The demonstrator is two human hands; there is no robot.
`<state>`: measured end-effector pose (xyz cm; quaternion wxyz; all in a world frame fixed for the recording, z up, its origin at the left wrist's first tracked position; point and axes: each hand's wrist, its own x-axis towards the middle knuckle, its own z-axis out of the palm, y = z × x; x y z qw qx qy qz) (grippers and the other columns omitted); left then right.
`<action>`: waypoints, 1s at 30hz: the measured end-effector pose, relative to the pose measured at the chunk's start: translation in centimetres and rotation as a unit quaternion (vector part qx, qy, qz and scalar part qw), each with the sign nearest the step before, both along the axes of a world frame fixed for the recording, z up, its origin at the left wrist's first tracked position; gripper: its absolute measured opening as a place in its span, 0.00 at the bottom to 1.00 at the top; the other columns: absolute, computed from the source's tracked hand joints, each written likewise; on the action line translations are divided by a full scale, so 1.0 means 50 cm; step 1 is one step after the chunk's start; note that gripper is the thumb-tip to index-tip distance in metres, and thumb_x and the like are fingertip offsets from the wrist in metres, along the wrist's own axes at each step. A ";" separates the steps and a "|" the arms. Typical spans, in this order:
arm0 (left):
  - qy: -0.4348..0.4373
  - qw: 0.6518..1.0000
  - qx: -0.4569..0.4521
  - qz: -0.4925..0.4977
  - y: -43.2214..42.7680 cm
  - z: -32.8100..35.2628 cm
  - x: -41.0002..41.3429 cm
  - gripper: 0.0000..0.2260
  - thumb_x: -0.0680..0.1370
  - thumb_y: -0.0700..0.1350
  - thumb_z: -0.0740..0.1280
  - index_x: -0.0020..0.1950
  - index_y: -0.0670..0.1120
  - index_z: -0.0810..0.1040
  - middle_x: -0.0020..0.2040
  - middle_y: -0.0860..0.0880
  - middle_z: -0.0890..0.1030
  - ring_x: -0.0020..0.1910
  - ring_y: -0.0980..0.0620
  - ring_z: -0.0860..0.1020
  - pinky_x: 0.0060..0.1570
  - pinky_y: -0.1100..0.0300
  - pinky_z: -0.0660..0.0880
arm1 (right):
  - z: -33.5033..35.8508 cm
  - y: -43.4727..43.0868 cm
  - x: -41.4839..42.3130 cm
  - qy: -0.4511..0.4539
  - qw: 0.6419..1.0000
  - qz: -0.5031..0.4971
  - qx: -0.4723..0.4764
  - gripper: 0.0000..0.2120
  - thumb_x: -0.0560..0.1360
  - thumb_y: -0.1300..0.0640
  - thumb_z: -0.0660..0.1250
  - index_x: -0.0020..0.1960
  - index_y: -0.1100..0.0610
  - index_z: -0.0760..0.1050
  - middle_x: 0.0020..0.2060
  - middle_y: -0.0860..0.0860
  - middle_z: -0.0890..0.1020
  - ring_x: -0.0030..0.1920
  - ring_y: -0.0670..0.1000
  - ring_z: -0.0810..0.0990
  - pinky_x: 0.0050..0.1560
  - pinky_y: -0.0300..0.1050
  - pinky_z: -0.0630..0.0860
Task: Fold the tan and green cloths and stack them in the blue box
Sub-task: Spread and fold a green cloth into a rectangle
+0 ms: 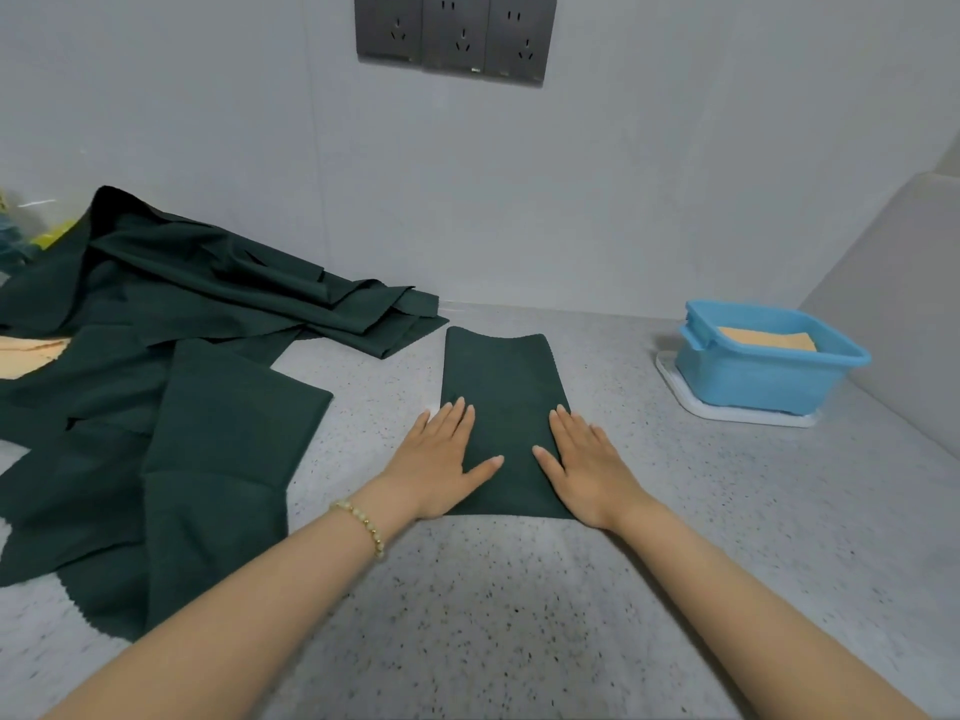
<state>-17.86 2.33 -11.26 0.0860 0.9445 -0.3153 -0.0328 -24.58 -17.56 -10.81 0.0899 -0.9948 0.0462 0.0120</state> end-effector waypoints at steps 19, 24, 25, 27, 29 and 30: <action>0.048 0.986 0.030 -0.159 0.119 0.032 -0.105 0.46 0.71 0.74 0.54 0.77 0.53 0.35 0.74 0.59 0.32 0.67 0.66 0.25 0.64 0.69 0.27 | 0.019 -0.059 -0.164 0.000 0.980 0.191 -0.061 0.48 0.69 0.23 0.46 0.77 0.50 0.38 0.74 0.41 0.38 0.72 0.37 0.33 0.72 0.38 0.31; 0.031 0.982 0.053 -0.177 0.123 0.038 -0.094 0.41 0.75 0.63 0.57 0.78 0.50 0.37 0.76 0.57 0.35 0.69 0.65 0.31 0.66 0.70 0.29 | 0.026 -0.066 -0.156 -0.030 0.972 0.208 -0.104 0.42 0.71 0.33 0.48 0.78 0.53 0.45 0.77 0.48 0.49 0.76 0.44 0.45 0.73 0.39 0.33; 0.016 0.982 0.056 -0.179 0.123 0.037 -0.090 0.39 0.76 0.61 0.57 0.78 0.50 0.38 0.76 0.57 0.37 0.71 0.64 0.33 0.65 0.70 0.28 | 0.026 -0.067 -0.152 -0.039 0.971 0.208 -0.109 0.41 0.71 0.34 0.49 0.78 0.53 0.47 0.77 0.49 0.52 0.77 0.45 0.47 0.73 0.38 0.33; -0.018 0.982 0.051 -0.178 0.123 0.037 -0.081 0.35 0.79 0.58 0.57 0.79 0.50 0.42 0.78 0.56 0.44 0.75 0.61 0.41 0.68 0.70 0.31 | 0.030 -0.066 -0.138 -0.055 0.972 0.204 -0.105 0.38 0.74 0.38 0.55 0.78 0.53 0.51 0.75 0.50 0.59 0.76 0.48 0.52 0.74 0.39 0.36; -0.055 0.982 0.028 -0.176 0.117 0.042 -0.067 0.32 0.79 0.51 0.61 0.79 0.49 0.50 0.76 0.54 0.57 0.74 0.54 0.56 0.72 0.66 0.44 | 0.034 -0.061 -0.118 -0.077 0.974 0.197 -0.087 0.35 0.75 0.42 0.61 0.77 0.54 0.55 0.68 0.53 0.67 0.71 0.53 0.61 0.74 0.43 0.49; -0.072 0.982 0.026 -0.170 0.111 0.047 -0.058 0.31 0.78 0.46 0.62 0.78 0.49 0.53 0.71 0.52 0.63 0.70 0.52 0.62 0.70 0.65 0.52 | 0.036 -0.058 -0.105 -0.087 0.974 0.194 -0.072 0.34 0.75 0.44 0.64 0.76 0.54 0.56 0.61 0.54 0.70 0.65 0.54 0.67 0.70 0.43 0.56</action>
